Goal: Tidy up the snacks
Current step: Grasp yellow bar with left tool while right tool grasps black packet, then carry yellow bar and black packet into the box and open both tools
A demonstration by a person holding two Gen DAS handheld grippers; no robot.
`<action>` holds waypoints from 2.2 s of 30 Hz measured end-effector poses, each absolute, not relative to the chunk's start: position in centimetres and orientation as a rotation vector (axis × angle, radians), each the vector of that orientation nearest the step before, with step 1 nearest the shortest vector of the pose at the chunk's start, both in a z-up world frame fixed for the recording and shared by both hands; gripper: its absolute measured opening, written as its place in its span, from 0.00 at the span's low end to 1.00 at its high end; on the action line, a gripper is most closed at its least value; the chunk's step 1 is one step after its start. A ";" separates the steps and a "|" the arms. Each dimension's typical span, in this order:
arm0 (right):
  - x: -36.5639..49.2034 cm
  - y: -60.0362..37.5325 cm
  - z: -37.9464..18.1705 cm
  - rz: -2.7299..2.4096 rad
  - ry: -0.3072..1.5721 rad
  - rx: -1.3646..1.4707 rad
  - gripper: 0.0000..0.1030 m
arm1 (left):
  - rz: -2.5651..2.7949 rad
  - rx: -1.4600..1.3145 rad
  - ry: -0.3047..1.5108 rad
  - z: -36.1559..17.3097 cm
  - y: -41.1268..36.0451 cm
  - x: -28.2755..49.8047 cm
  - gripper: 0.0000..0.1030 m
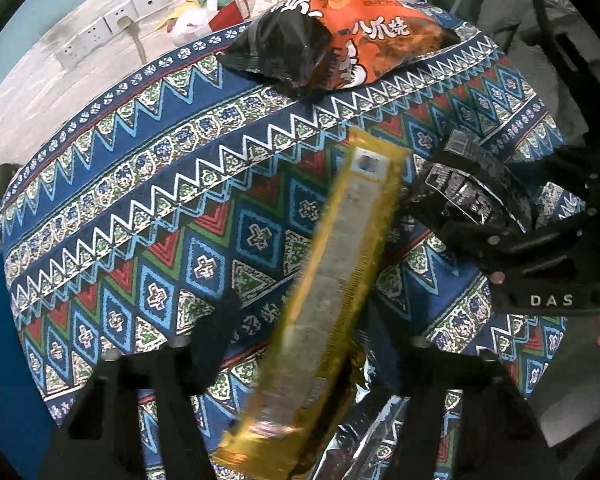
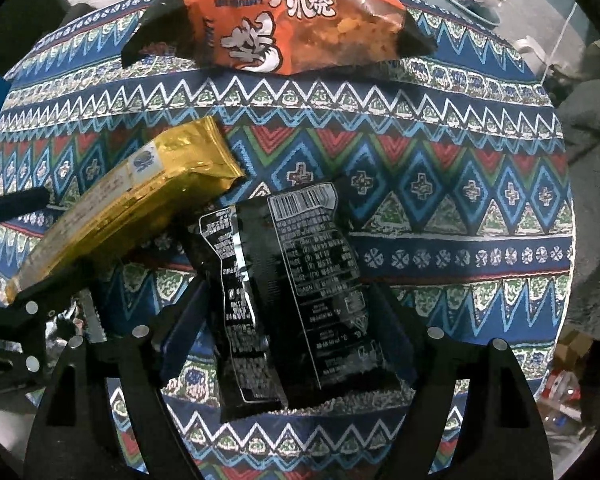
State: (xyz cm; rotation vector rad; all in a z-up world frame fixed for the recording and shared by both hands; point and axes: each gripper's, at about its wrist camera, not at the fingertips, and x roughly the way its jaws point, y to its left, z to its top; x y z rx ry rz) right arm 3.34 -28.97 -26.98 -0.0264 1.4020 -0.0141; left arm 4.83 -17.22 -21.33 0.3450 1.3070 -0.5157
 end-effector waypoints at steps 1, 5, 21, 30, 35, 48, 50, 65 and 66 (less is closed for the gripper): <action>3.4 -29.0 -27.1 -0.016 1.402 -0.020 0.77 | -0.518 0.357 1.306 -21.4 -17.3 4.8 0.39; 3.2 -28.9 -27.4 -0.017 1.394 -0.032 0.78 | -0.489 0.412 1.251 -21.3 -17.3 4.4 0.29; 2.2 -22.4 -24.5 0.030 1.305 -0.030 0.57 | -0.373 0.359 1.150 -16.4 -11.7 3.8 0.28; 1.6 -19.5 -18.4 0.066 1.180 -0.029 0.57 | -0.338 0.312 1.096 -12.6 -8.9 2.8 0.28; 1.7 -19.8 -17.1 0.101 1.131 -0.019 0.57 | -0.306 0.297 1.056 -10.5 -7.3 2.1 0.28; 2.5 -15.5 -13.3 0.198 1.023 -0.021 0.57 | -0.252 0.185 1.002 -6.4 -2.1 1.4 0.28; 2.6 -14.8 -12.9 0.210 1.012 -0.027 0.57 | -0.244 0.173 0.991 -5.8 -1.2 1.3 0.28; 3.6 -8.6 -11.4 0.302 0.991 -0.078 0.57 | -0.172 0.064 0.935 -2.7 5.7 1.1 0.28; 3.8 -8.1 -11.4 0.311 0.992 -0.082 0.57 | -0.160 0.057 0.928 -2.6 6.3 1.0 0.28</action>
